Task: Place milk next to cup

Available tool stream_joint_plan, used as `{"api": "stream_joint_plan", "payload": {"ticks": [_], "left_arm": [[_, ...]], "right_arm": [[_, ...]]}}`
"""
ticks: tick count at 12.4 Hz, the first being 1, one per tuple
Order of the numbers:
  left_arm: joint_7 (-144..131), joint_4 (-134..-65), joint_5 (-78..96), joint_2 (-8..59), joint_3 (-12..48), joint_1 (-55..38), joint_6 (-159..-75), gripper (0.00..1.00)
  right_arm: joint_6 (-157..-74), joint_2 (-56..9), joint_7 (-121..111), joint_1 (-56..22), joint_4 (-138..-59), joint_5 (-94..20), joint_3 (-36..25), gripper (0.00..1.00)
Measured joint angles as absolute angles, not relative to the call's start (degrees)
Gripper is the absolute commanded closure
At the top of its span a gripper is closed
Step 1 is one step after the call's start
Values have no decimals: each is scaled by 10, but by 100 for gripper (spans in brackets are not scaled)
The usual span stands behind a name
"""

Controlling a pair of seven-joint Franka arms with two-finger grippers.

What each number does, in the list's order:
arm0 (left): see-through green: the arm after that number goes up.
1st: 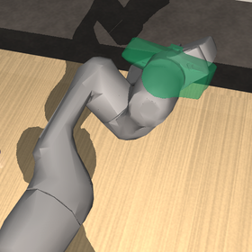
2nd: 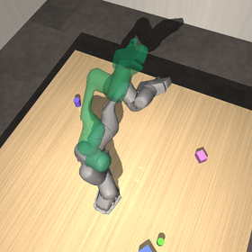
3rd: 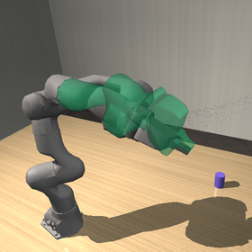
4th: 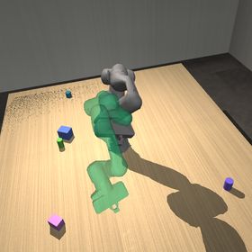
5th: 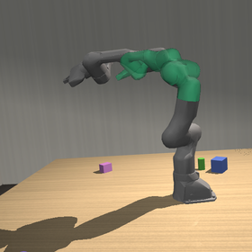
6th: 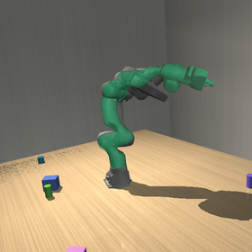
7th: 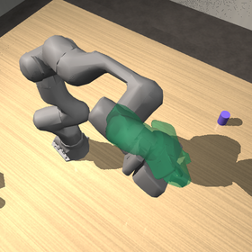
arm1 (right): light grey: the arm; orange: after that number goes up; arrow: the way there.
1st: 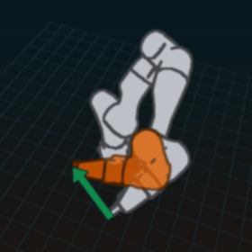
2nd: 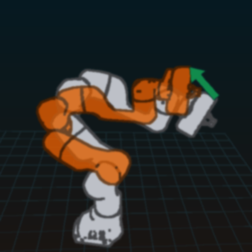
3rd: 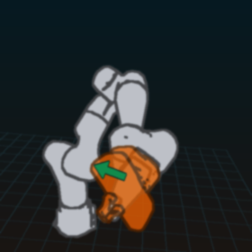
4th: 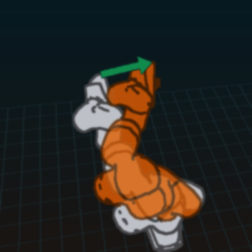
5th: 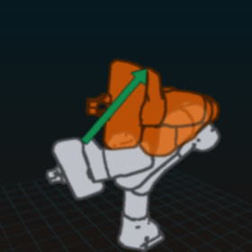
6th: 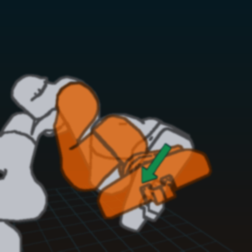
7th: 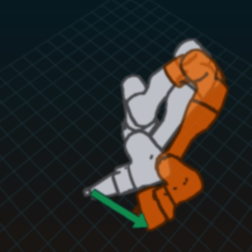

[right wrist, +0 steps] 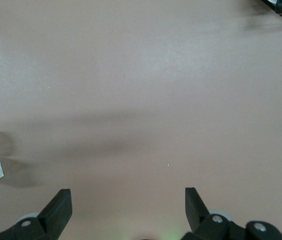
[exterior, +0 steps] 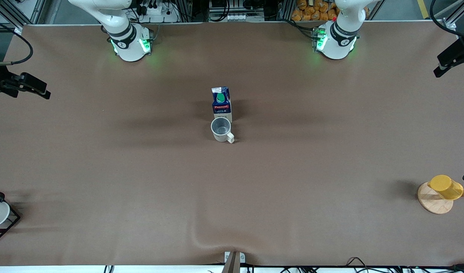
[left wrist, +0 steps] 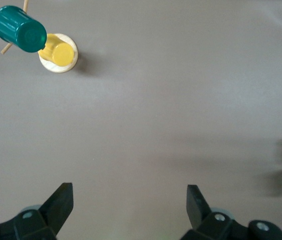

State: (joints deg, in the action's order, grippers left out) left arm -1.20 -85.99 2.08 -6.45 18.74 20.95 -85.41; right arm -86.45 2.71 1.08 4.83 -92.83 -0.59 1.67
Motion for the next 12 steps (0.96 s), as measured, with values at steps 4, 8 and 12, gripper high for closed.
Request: {"api": "stream_joint_plan", "payload": {"ticks": [4,8,12], "left_arm": [[-23,-870,21,-53,130,133,-871,0],[-24,-872,21,-14,35,35,-889,0],[-68,-872,13,9,32,12,-904,0]], "right_arm": [[-865,27,13,48,-928,-6,17,0],[-865,17,14,48,-928,-7,17,0],[-865,14,15,48,-928,-7,17,0]]}}
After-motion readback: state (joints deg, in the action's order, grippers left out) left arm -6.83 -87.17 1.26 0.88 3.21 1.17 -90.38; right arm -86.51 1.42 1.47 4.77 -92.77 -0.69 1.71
